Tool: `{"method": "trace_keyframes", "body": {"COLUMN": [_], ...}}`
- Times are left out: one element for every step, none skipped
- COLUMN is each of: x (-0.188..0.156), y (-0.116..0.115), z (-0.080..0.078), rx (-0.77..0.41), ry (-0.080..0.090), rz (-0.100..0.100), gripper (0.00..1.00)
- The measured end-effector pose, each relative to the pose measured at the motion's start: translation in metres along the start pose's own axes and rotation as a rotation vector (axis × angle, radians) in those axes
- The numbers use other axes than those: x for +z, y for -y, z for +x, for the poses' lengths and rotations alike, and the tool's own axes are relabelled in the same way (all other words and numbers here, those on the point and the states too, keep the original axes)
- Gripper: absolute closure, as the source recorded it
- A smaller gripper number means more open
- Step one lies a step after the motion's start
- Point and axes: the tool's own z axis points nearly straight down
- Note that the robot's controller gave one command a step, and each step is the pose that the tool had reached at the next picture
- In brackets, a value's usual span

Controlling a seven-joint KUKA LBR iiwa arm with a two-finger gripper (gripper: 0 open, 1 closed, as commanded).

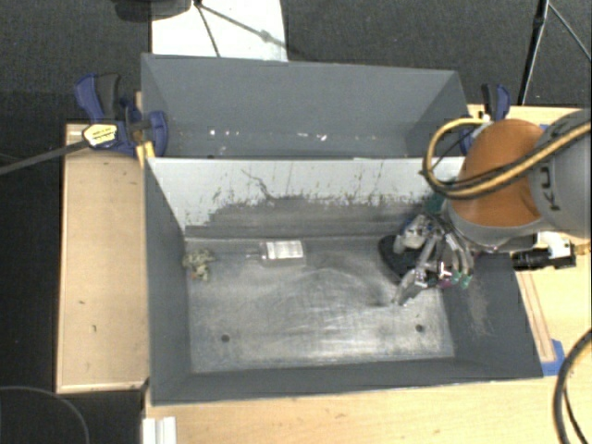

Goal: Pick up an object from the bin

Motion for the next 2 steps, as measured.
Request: {"method": "trace_keyframes", "body": {"x": [0.0003, 0.005], "y": [-0.0156, -0.0142], "z": [-0.0014, -0.003], "rx": [0.148, 0.283], "ry": [0.002, 0.007], "rz": [0.008, -0.008], "gripper": [0.0, 0.0]}}
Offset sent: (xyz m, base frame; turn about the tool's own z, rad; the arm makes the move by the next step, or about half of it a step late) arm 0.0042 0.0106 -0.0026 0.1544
